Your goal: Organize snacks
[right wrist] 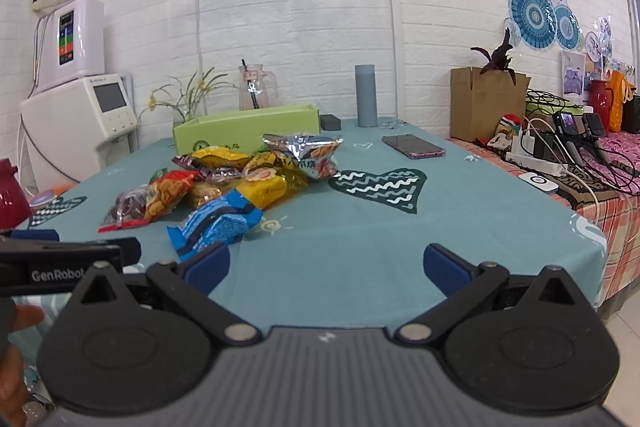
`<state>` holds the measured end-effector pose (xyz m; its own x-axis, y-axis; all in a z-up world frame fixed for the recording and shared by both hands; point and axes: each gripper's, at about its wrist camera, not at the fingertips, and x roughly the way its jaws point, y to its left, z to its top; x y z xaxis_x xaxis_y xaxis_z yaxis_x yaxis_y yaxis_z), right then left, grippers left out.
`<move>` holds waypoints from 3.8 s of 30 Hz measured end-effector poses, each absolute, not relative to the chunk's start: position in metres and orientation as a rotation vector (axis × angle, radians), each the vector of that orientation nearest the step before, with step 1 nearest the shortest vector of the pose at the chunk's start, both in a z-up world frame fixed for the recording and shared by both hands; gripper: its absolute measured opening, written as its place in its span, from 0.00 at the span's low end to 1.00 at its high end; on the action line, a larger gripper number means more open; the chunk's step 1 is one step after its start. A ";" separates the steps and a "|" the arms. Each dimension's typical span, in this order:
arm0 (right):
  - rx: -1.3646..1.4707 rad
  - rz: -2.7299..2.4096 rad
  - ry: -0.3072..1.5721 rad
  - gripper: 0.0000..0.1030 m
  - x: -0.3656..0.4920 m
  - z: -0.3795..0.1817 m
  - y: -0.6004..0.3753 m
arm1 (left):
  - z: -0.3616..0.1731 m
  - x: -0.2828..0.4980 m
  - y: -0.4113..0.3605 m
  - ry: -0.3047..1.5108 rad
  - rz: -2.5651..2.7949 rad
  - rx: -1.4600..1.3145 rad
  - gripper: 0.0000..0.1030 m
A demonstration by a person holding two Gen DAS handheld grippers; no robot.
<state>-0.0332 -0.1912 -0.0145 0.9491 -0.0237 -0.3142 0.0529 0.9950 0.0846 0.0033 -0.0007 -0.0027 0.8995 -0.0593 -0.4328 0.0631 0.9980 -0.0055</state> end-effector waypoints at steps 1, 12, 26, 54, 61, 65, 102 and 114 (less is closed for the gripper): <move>0.092 -0.039 0.318 1.00 -0.033 -0.015 -0.191 | -0.003 0.003 -0.001 0.447 -0.062 0.010 0.84; 0.087 -0.034 0.318 1.00 -0.033 -0.015 -0.190 | -0.002 0.002 0.000 0.433 -0.051 0.015 0.88; 0.085 -0.028 0.321 1.00 -0.032 -0.015 -0.189 | -0.005 0.004 0.000 0.447 -0.053 0.011 0.90; 0.067 0.036 0.337 1.00 0.027 -0.025 -0.181 | -0.011 0.049 0.030 0.508 0.027 -0.063 0.90; 0.078 0.075 0.474 1.00 0.060 -0.051 -0.190 | -0.025 0.087 0.053 0.621 -0.007 -0.160 0.90; 0.049 0.090 0.479 1.00 0.067 -0.053 -0.187 | -0.023 0.100 0.049 0.643 -0.055 -0.154 0.90; 0.004 0.482 0.615 0.99 0.129 -0.029 -0.121 | 0.008 0.195 0.051 0.895 -0.644 -0.203 0.74; -0.038 0.579 0.633 0.99 0.104 -0.033 -0.100 | -0.001 0.183 0.067 0.934 -0.730 -0.263 0.71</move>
<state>0.1042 -0.1001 -0.0333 0.6537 0.4994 -0.5686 -0.5222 0.8415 0.1387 0.1826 0.0668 -0.0007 0.3800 -0.6718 -0.6359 0.4549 0.7343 -0.5039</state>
